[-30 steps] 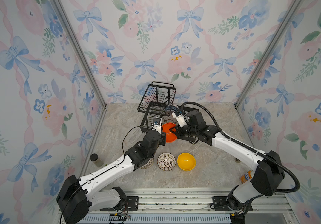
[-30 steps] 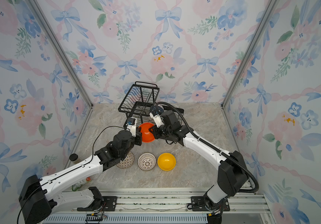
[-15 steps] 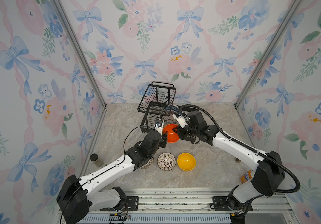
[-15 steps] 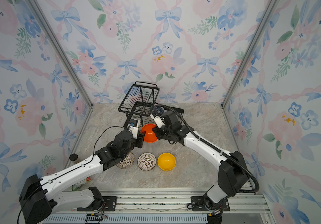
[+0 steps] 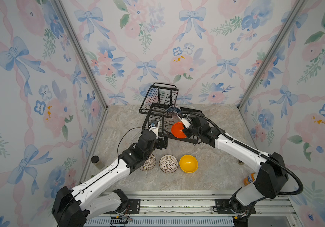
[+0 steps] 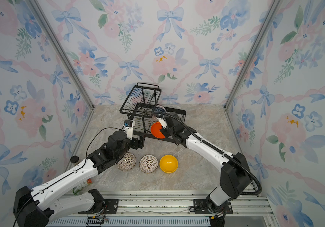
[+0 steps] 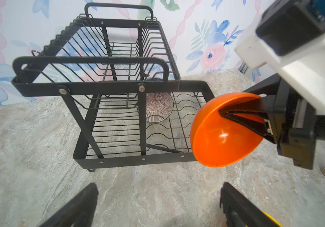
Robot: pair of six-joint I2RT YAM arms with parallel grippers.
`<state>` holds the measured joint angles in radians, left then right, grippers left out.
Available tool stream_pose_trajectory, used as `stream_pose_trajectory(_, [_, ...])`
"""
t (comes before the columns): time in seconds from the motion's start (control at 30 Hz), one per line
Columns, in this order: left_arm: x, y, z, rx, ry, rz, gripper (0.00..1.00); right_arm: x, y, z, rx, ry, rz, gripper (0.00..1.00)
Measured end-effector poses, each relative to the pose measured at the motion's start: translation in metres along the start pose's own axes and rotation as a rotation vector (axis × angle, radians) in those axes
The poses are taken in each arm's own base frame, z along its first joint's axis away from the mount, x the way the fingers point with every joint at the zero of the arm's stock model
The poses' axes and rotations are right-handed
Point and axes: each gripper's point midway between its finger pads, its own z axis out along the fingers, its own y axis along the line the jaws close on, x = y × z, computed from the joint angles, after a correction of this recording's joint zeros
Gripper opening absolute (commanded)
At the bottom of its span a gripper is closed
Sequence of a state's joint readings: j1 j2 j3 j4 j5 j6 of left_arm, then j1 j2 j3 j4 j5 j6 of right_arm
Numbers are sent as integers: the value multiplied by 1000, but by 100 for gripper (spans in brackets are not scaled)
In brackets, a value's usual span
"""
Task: Load the bowls into the dish rack
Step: 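Open and draw back the left gripper while the right gripper carries the orange bowl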
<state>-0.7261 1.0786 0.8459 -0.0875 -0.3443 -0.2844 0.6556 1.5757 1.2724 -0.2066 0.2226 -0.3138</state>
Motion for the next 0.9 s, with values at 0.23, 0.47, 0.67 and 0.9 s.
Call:
stream_pose_trajectory(0.23, [10, 11, -1, -1, 41, -9, 98, 8, -3, 10, 106, -37, -196, 0])
stream_pose_trajectory(0.47, [14, 17, 2, 0, 58, -19, 98, 10, -1, 21, 176, -76, -346, 0])
stream_pose_trajectory(0.67, [18, 22, 1, -2, 71, -25, 98, 9, -2, 36, 229, -82, -451, 0])
stream_pose_trajectory(0.9, [20, 27, -3, -3, 73, -30, 98, 21, 4, 56, 238, -42, -529, 0])
